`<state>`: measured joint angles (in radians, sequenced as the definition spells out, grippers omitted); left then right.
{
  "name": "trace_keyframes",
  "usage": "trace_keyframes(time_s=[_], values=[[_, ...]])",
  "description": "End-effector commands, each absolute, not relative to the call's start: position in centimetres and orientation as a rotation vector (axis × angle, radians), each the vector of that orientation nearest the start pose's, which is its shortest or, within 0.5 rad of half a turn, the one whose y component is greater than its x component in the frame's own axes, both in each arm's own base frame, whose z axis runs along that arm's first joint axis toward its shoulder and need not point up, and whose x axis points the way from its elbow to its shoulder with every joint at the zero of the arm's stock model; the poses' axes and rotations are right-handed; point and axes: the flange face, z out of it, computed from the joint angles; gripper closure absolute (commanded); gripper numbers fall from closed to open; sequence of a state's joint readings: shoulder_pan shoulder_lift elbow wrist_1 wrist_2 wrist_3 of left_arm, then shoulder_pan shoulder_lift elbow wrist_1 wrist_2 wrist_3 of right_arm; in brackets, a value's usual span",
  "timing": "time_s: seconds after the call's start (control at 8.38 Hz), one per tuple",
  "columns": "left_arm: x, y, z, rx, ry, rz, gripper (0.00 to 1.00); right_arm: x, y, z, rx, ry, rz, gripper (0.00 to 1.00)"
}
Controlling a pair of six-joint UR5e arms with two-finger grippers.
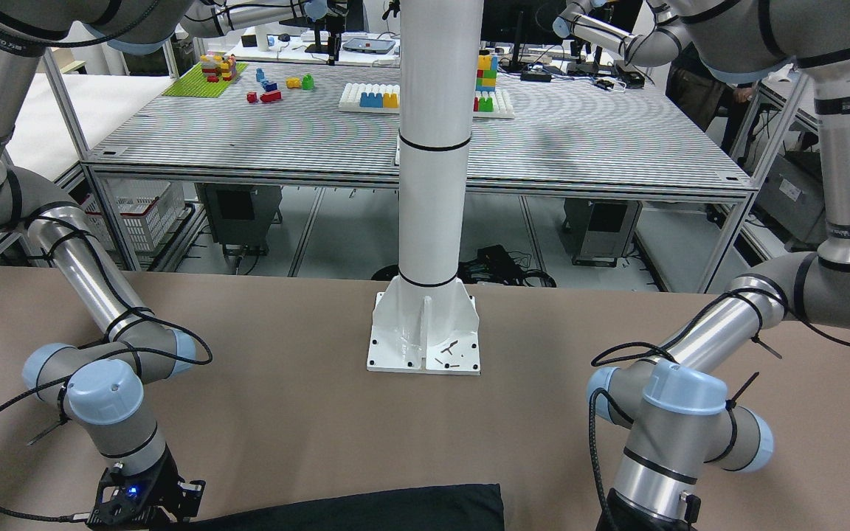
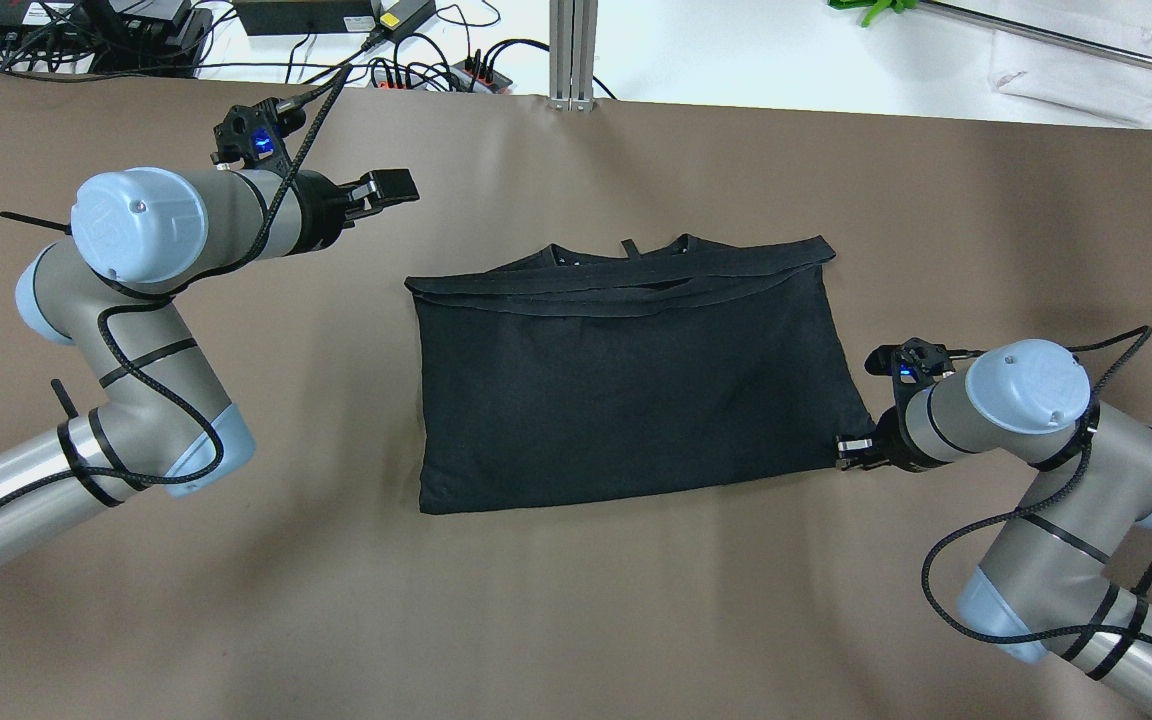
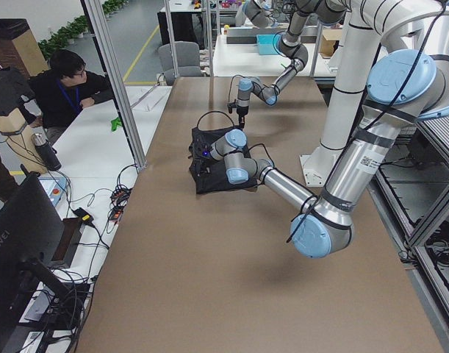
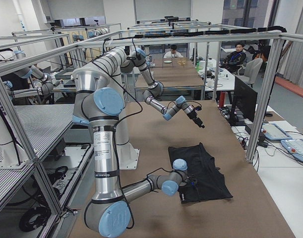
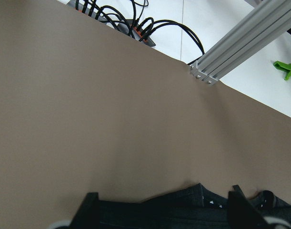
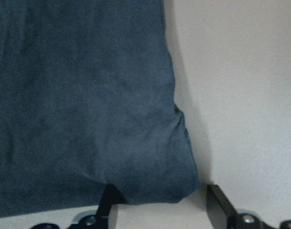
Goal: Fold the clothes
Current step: 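Move the right gripper to the folded shirt's corner nearest it and grasp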
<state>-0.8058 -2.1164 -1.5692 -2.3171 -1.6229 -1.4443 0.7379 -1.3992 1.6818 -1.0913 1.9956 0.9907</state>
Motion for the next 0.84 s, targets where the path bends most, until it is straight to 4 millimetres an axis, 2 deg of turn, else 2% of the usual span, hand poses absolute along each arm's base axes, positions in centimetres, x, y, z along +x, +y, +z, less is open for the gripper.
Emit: trace_keyframes(time_s=[0.0,0.12,0.36,0.48,0.6,0.72], values=[[37.8,-58.0,25.6,0.551,1.185,-0.543,0.05,-37.0,-46.4,45.6,0.143,-0.862,-0.022,1.00],[38.0,-58.2,25.9,0.548,1.177,-0.543,0.06,-36.9,-46.2,44.9,0.137,-0.880,-0.031,1.00],[38.2,-58.3,25.6,0.549,1.180,-0.541,0.05,-35.7,-44.9,42.0,0.113,-0.958,-0.055,1.00],[38.1,-58.3,25.6,0.550,1.180,-0.543,0.06,-34.9,-43.3,40.6,0.078,-0.995,-0.061,1.00],[38.0,-58.4,25.6,0.551,1.180,-0.544,0.06,-34.5,-41.5,38.4,0.020,-1.044,-0.009,1.00],[38.0,-58.4,25.5,0.551,1.181,-0.544,0.06,-36.8,-37.6,36.5,-0.049,-1.073,-0.003,1.00]])
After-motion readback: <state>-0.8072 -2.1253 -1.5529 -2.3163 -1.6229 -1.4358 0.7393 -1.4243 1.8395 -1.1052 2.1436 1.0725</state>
